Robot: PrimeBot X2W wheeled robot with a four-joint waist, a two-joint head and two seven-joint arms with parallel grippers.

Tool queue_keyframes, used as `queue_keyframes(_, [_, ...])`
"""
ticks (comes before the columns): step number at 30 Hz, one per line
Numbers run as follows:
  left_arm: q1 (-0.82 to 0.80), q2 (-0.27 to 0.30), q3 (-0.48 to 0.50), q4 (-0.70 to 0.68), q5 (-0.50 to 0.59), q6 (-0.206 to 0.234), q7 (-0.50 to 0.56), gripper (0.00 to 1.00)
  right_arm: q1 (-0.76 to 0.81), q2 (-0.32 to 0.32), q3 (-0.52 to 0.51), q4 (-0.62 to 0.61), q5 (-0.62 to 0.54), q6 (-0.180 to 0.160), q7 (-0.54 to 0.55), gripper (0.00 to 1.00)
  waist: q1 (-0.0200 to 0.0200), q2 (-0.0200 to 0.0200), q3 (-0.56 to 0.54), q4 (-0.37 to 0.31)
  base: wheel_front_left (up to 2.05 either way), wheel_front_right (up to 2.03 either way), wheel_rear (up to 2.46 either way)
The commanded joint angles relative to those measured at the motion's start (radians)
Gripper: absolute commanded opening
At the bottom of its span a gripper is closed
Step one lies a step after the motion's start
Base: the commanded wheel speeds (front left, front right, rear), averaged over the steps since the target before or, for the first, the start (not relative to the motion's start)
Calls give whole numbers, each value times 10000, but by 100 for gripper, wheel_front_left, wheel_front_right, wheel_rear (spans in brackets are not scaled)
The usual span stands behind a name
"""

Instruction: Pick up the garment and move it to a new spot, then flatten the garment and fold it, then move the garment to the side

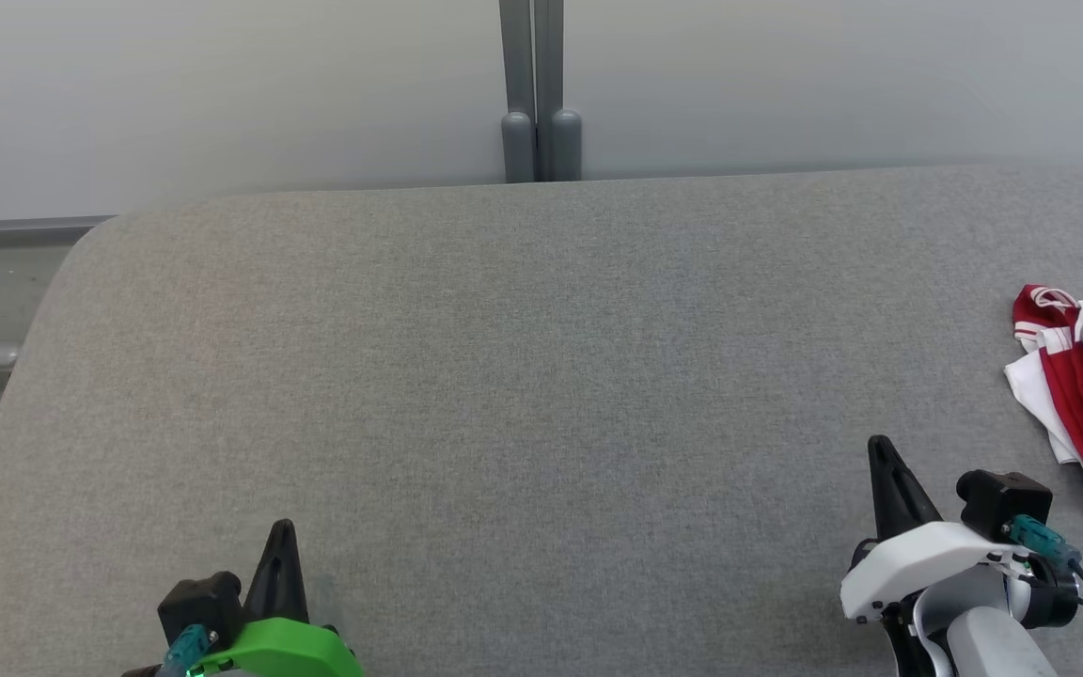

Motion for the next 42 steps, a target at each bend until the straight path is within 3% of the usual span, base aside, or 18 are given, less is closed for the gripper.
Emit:
queue_keyframes(1, [-167,14,134,-231,-501,-99,94,0,-145,-38,-52,-269,509,-1,92,0,0,0,0,-5,0,0,0])
queue_keyframes(21, [-357,29,707,-630,-3808,-573,948,0,45,-66,-208,-847,3960,-3,902,0,0,0,-12,-53,0,0,0])
queue_keyframes(42, [-516,44,1200,-948,-6585,-989,1678,0,161,-91,-385,-1283,6870,-5,1633,0,0,0,-25,-105,0,0,0])
